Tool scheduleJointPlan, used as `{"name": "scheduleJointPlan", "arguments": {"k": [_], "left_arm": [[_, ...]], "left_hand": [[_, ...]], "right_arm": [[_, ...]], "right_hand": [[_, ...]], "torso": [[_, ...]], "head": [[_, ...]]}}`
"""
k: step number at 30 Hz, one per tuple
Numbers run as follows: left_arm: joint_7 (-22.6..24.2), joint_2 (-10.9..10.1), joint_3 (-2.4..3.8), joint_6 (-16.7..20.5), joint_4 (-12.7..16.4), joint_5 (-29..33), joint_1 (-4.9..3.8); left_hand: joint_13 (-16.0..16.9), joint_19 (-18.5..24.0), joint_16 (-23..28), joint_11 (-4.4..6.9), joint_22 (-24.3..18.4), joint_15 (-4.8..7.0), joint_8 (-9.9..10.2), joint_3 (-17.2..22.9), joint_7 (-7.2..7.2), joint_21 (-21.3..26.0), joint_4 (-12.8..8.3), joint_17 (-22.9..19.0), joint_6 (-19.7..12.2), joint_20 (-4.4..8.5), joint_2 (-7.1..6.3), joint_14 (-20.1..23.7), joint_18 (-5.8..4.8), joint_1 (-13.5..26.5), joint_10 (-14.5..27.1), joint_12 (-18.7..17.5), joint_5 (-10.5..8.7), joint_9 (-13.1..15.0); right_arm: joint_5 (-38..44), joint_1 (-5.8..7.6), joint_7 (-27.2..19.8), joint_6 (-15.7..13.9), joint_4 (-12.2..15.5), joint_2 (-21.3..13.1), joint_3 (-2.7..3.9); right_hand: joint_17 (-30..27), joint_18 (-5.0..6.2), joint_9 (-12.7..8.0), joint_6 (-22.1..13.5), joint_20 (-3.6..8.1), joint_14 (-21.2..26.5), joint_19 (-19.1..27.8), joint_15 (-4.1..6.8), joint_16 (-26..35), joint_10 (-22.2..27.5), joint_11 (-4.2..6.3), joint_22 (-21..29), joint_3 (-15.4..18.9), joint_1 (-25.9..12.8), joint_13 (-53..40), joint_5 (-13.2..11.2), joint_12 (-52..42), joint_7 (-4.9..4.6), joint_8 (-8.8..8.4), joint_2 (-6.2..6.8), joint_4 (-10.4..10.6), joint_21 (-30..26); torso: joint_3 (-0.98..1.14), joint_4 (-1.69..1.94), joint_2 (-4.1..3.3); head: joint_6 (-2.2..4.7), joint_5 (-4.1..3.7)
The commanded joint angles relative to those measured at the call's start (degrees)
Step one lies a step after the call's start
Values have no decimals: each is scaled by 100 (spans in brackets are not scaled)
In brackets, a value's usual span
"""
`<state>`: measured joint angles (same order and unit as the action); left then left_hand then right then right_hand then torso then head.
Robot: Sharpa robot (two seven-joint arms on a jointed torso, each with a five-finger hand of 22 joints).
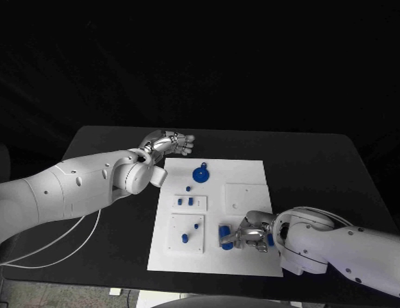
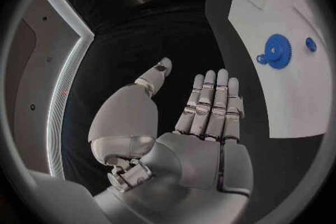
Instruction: Assemble the parts on the task board
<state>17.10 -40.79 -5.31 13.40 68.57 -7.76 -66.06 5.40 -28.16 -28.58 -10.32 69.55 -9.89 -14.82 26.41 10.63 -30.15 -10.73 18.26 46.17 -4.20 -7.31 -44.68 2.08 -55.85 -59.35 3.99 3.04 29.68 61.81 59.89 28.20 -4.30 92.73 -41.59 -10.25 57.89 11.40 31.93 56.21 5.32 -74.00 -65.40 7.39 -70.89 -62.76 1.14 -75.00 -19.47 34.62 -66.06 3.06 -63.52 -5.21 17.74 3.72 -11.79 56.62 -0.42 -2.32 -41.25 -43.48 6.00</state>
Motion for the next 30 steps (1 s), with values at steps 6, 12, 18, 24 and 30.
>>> {"name": "scheduleJointPlan", "arguments": {"k": [6,12,18,24,30], "left_arm": [[52,-9,4,-72,-2,25,-4],[47,-19,4,-80,11,24,-4],[49,-18,4,-87,14,24,-4],[50,-19,4,-94,11,23,-4],[44,-15,4,-105,15,22,-4]], "left_hand": [[-8,34,32,-9,6,-11,-30,-35,-10,19,5,7,30,-3,45,-18,-34,10,33,5,-14,0],[-10,33,33,-9,7,-10,-31,-36,-10,20,5,8,30,-3,44,-20,-34,10,33,5,-14,0],[-12,33,34,-9,8,-10,-31,-37,-10,22,5,10,29,-3,44,-21,-33,10,33,5,-14,-1],[-16,32,34,-7,10,-9,-39,-37,-13,25,8,14,38,-2,51,-26,-33,11,31,6,-13,0],[-20,32,33,-6,12,-7,-43,-37,-15,27,8,17,43,-2,52,-33,-33,10,31,6,-14,1]], "right_arm": [[-15,-5,-282,267,53,-55,-1],[78,-6,-271,314,11,-43,0],[79,-6,-276,316,-13,-14,0],[87,-7,-283,342,-58,68,0],[87,-8,-272,352,-89,130,0]], "right_hand": [[3,359,16,72,18,-33,-50,11,46,-38,16,-79,-345,682,-15,-22,21,9,-33,-197,-410,0],[3,360,11,125,-54,-64,-102,2,53,-81,5,-70,-746,897,-17,-20,29,4,-47,-393,-310,-3],[11,360,3,169,-115,-82,-134,-10,57,-110,0,-88,-1358,1004,-31,-22,37,-6,-76,-345,-9,13],[18,360,7,203,-128,-85,-132,-7,58,-129,12,-93,-1778,1049,-45,-6,40,-6,-86,-290,184,23],[22,360,2,240,-162,-100,-153,-16,57,-157,-3,-104,-2348,962,-60,7,42,-6,-103,-292,348,57]], "torso": [[2,-1,-3],[1,3,-3],[-3,5,-1],[-4,5,-2],[-6,7,-2]], "head": [[2,4],[8,-3],[4,-4],[-6,-7],[-13,-16]]}}
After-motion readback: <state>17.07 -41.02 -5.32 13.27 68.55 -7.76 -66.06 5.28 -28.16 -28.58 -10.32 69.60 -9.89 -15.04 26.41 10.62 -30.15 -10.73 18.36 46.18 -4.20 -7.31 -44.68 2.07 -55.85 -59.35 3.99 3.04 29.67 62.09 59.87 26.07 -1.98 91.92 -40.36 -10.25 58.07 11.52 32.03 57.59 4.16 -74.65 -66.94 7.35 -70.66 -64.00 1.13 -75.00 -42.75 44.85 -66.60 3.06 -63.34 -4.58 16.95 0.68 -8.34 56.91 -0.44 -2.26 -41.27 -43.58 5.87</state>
